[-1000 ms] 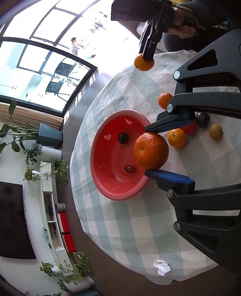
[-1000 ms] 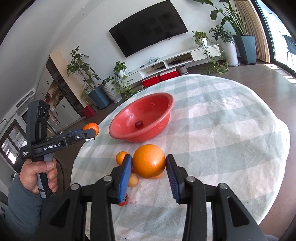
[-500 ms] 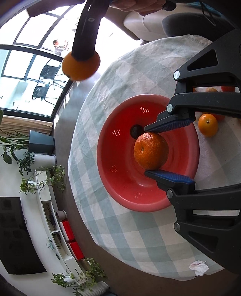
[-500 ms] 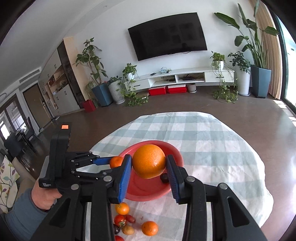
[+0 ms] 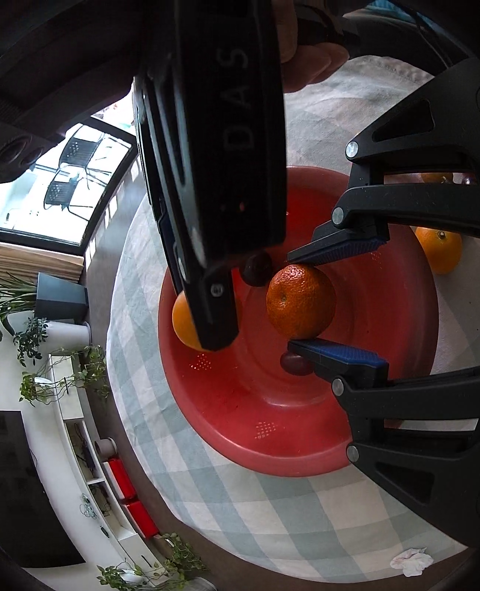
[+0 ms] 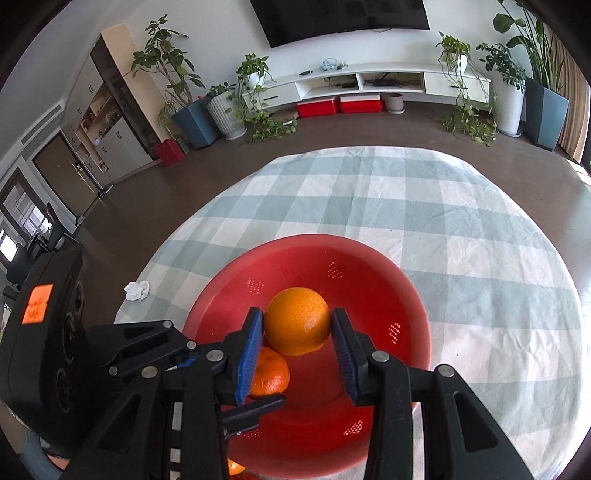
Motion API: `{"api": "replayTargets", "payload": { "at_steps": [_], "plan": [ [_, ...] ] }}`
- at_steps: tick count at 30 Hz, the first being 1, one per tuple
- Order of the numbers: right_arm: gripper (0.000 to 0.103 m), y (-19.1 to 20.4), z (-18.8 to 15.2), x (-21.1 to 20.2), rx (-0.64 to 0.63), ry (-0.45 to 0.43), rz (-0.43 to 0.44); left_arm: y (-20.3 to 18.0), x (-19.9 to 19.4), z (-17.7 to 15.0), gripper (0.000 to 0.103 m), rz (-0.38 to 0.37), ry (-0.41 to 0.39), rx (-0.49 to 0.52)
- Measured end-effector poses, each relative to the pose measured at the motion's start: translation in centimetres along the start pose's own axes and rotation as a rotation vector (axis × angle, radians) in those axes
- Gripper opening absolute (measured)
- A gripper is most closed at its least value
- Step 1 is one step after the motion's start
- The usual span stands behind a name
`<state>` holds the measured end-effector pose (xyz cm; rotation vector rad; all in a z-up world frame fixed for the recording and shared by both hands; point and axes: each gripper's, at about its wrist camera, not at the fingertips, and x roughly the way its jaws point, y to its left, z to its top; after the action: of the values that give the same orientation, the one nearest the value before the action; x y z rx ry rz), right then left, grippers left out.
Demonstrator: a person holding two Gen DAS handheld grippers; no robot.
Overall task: Organize fruits
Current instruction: 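Carry both held oranges over the red colander with both tools, then open both tools to release the oranges into the red colander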
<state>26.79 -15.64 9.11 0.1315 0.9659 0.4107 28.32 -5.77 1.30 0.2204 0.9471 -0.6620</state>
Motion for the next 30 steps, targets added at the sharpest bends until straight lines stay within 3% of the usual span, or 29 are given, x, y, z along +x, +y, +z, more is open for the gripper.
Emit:
{"api": "replayTargets", "payload": {
  "at_steps": [11,30],
  "plan": [
    [0.041,-0.6,-0.3,3.9,0.014,0.078,-0.051,0.4,1.6,0.0,0.038,-0.020,0.017,-0.006],
    [0.041,0.7,-0.8,5.8,-0.076,0.128,-0.119,0.4,3.2,0.4,0.039,-0.011,0.031,0.009]
  ]
}}
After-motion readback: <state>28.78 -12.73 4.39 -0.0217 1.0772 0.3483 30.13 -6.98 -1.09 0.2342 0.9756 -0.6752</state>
